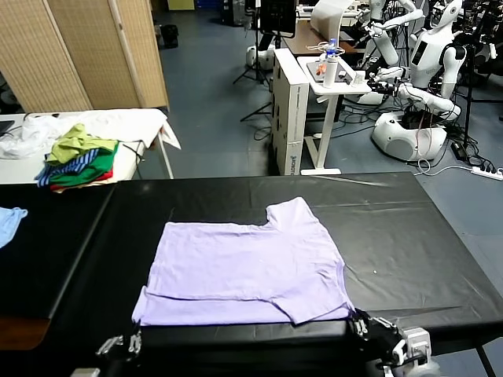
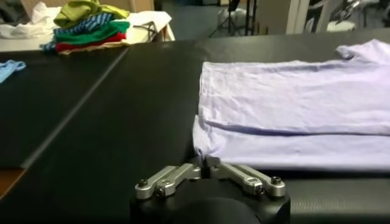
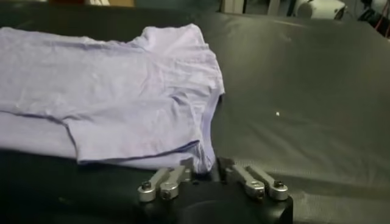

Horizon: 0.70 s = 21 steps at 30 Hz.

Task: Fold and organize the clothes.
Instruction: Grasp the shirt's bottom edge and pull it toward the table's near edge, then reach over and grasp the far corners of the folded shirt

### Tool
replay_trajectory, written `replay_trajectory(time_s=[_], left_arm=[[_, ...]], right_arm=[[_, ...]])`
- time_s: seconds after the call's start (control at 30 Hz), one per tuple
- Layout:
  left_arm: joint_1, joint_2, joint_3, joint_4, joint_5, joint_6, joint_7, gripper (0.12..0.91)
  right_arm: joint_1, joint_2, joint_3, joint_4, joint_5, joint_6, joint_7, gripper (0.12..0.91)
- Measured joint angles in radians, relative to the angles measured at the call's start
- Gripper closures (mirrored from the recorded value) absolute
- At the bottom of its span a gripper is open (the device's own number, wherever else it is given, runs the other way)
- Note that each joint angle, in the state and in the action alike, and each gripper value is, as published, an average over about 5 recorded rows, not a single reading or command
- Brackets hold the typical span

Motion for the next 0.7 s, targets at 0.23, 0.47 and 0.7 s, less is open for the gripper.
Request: replay_trajectory(time_s=[0.23,0.47,0.7], left_arm=[[-0.087,0.046,-0.018,-0.044,-0.165,0.037,-0.028,0.124],[-0.331,0.164,0.018,0.051,-0.398,0.078,-0.058,0.123],[-0.623,0.297,0.097,0.242,-0.589,0.143,-0.093,0.123]], right_arm=[[0.272,-0.050,-0.089,-0.135,0.054,-0.015,0.052,0.118],[0.568,-0.053,-0.241,-0.350,0.084,-0.043,0.092,0.118],[0.813,-0.014,-0.395,-0.574,0.075,-0.044,0.098,0.118]])
